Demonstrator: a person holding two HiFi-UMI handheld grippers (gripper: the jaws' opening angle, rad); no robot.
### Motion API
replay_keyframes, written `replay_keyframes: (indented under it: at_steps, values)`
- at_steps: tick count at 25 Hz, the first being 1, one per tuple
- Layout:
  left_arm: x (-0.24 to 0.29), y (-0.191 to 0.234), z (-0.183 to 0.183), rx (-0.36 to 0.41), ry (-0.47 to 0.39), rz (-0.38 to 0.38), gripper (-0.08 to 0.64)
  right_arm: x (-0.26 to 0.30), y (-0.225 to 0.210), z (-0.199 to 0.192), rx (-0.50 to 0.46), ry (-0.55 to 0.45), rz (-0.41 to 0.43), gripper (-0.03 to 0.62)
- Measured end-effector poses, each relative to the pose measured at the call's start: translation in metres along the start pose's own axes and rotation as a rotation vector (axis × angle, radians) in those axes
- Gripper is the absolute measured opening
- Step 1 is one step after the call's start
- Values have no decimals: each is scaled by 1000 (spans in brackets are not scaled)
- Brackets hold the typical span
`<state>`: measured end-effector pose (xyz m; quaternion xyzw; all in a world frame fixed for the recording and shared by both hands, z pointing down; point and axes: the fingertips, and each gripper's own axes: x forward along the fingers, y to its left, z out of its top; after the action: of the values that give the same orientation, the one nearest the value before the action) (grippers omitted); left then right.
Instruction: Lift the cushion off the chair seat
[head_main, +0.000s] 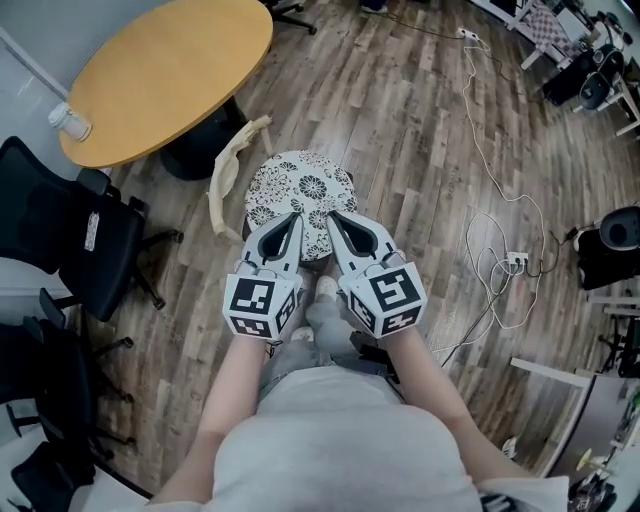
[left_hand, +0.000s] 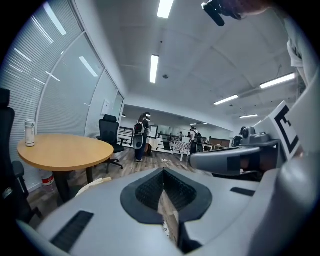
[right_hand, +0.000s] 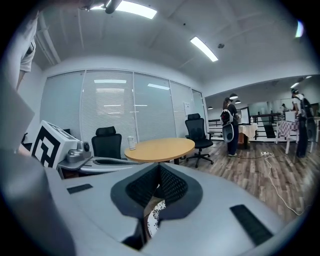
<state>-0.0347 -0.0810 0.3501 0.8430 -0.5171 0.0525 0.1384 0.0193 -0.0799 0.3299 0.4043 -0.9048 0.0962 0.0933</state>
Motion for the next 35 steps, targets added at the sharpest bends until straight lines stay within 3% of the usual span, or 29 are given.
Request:
replay_keyframes:
  at_steps: [9, 17, 19, 25, 35]
  values:
    - [57, 34, 4, -57, 46, 91, 12, 53, -46, 16, 16, 15, 83, 23]
    - [83, 61, -15, -129, 88, 153, 219, 88, -68, 3, 14, 64, 147, 23]
    - [88, 72, -26, -147, 102, 174, 255, 97, -71, -7, 28, 74, 150, 21]
    - [102, 114, -69, -219, 133, 263, 255, 125, -76, -52, 72, 102, 143, 23]
    - [115, 178, -161, -289, 229, 339, 255, 169, -67, -134, 108, 168, 136, 23]
